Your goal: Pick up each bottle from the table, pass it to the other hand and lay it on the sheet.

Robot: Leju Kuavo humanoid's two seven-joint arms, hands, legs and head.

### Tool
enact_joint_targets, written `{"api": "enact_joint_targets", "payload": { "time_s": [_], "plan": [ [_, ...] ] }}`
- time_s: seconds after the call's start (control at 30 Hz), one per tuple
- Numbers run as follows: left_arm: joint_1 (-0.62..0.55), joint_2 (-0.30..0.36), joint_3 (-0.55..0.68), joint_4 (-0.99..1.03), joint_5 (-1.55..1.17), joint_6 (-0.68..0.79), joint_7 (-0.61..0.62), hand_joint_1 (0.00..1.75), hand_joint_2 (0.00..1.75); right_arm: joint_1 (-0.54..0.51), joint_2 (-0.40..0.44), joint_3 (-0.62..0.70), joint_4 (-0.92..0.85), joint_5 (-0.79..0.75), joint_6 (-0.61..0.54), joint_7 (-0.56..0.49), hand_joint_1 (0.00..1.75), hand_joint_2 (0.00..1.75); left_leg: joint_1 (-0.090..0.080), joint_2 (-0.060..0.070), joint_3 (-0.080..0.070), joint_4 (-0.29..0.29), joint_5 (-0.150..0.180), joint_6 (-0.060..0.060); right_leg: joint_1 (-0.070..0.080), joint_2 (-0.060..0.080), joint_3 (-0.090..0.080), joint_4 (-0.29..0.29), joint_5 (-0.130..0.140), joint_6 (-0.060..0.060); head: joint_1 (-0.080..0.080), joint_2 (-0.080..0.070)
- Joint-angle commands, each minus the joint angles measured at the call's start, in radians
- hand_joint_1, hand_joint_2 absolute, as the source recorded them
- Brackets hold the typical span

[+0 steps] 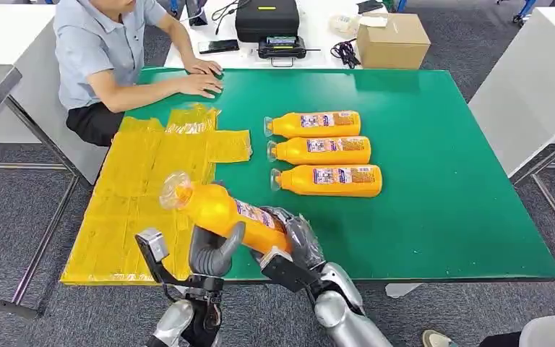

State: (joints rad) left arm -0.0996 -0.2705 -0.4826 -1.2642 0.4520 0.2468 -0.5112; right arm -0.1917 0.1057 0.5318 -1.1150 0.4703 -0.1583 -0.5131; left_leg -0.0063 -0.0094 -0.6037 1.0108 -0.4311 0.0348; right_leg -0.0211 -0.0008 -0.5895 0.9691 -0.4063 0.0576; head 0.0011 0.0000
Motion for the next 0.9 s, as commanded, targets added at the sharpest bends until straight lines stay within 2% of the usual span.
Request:
{"api": "enact_joint_targets", "payload": {
  "time_s": [0.03, 0.07, 0.17, 0.27, 0.47, 0.57, 0.67, 0.73, 0.77, 0.8, 0.83, 0.87, 0.9],
  "plan": [
    [-0.060, 0.045, -0.052, -0.002, -0.032, 0.035, -0.040, 1.75, 1.75, -0.055, -0.046, 0.065, 0.104, -0.041, 0.048, 0.005, 1.08, 1.75, 0.001, -0.001, 0.003, 0.000, -0.001, -0.002, 0.002, -0.001, 0.004, -0.001, -0.001, -0.003, 0.000, 0.000],
    [-0.059, 0.044, -0.052, 0.001, -0.032, 0.036, -0.040, 1.75, 1.75, -0.051, -0.042, 0.055, 0.105, -0.055, 0.048, 0.008, 0.03, 1.75, 0.002, 0.000, 0.004, 0.000, -0.001, -0.002, 0.002, -0.001, 0.004, -0.001, -0.001, -0.003, 0.000, 0.000],
    [-0.057, 0.044, -0.051, 0.006, -0.040, 0.053, -0.042, 1.75, 1.75, -0.044, -0.038, 0.046, 0.106, -0.067, 0.045, 0.014, 0.00, 1.75, 0.001, -0.001, 0.003, 0.000, -0.001, -0.002, 0.002, -0.001, 0.004, -0.001, -0.001, -0.002, 0.000, 0.000],
    [-0.068, 0.051, -0.071, 0.031, -0.174, 0.202, -0.077, 1.75, 1.75, -0.019, -0.029, 0.008, 0.112, -0.086, -0.004, 0.032, 0.00, 1.75, 0.001, 0.000, 0.004, -0.001, -0.001, -0.002, 0.002, -0.001, 0.005, -0.001, -0.001, -0.003, 0.000, 0.000],
    [-0.068, 0.051, -0.069, 0.032, -0.184, 0.210, -0.077, 1.75, 1.75, -0.014, -0.033, 0.005, 0.112, -0.085, -0.007, 0.030, 0.00, 1.75, 0.001, 0.000, 0.002, -0.001, -0.001, -0.002, 0.001, -0.001, 0.003, -0.001, -0.001, -0.002, 0.000, 0.000],
    [-0.081, 0.065, -0.095, 0.048, -0.317, 0.298, -0.071, 1.75, 1.75, 0.007, -0.034, -0.043, 0.117, -0.082, -0.068, 0.045, 0.00, 1.75, 0.000, -0.001, 0.002, -0.001, 0.000, -0.001, 0.001, -0.002, 0.002, -0.001, -0.001, -0.002, 0.000, 0.000],
    [-0.071, 0.077, -0.100, 0.036, -0.417, 0.308, -0.049, 1.75, 1.75, 0.032, -0.038, -0.082, 0.108, -0.060, -0.098, 0.039, 0.00, 1.75, 0.002, -0.002, 0.004, -0.001, -0.001, -0.002, 0.002, -0.002, 0.005, -0.002, -0.001, -0.003, 0.000, 0.000],
    [-0.068, 0.092, -0.096, 0.033, -0.609, 0.405, -0.012, 1.75, 1.75, 0.048, -0.040, -0.113, 0.100, -0.028, -0.140, 0.038, 0.00, 1.75, 0.002, -0.001, 0.006, -0.001, -0.002, -0.003, 0.002, -0.002, 0.006, -0.002, -0.002, -0.003, 0.000, 0.000],
    [-0.057, 0.079, -0.038, 0.038, -0.830, 0.451, 0.034, 1.75, 1.75, 0.055, -0.036, -0.130, 0.095, -0.014, -0.145, 0.033, 0.00, 1.75, 0.001, 0.000, 0.003, -0.001, -0.001, -0.002, 0.001, -0.001, 0.004, -0.001, -0.001, -0.002, 0.000, 0.000],
    [-0.053, 0.073, -0.016, 0.040, -0.887, 0.451, 0.038, 1.75, 1.75, 0.057, -0.036, -0.136, 0.093, -0.008, -0.147, 0.032, 0.00, 1.75, 0.000, 0.000, 0.003, -0.002, -0.001, -0.001, 0.001, 0.000, 0.003, -0.001, -0.001, -0.002, 0.000, 0.000],
    [-0.030, 0.013, 0.186, 0.042, -1.366, 0.451, 0.104, 1.75, 1.75, 0.056, -0.029, -0.149, 0.091, 0.019, -0.156, 0.024, 0.00, 1.75, 0.001, 0.001, 0.005, -0.001, -0.002, -0.002, 0.002, 0.000, 0.006, -0.002, -0.001, -0.003, 0.000, 0.000],
    [-0.030, -0.002, 0.228, 0.054, -1.459, 0.451, 0.116, 1.75, 1.75, 0.053, -0.024, -0.154, 0.091, 0.025, -0.150, 0.021, 0.00, 1.75, 0.001, 0.001, 0.004, -0.001, -0.001, -0.002, 0.001, 0.000, 0.004, -0.002, -0.001, -0.002, 0.000, 0.000],
    [-0.046, 0.010, 0.253, 0.085, -1.501, 0.451, 0.132, 1.75, 1.75, 0.052, -0.019, -0.160, 0.086, 0.029, -0.148, 0.022, 0.00, 1.75, 0.001, 0.003, 0.004, -0.001, -0.002, -0.002, 0.001, 0.003, 0.003, -0.001, 0.000, -0.003, 0.000, 0.000]
  ]
}}
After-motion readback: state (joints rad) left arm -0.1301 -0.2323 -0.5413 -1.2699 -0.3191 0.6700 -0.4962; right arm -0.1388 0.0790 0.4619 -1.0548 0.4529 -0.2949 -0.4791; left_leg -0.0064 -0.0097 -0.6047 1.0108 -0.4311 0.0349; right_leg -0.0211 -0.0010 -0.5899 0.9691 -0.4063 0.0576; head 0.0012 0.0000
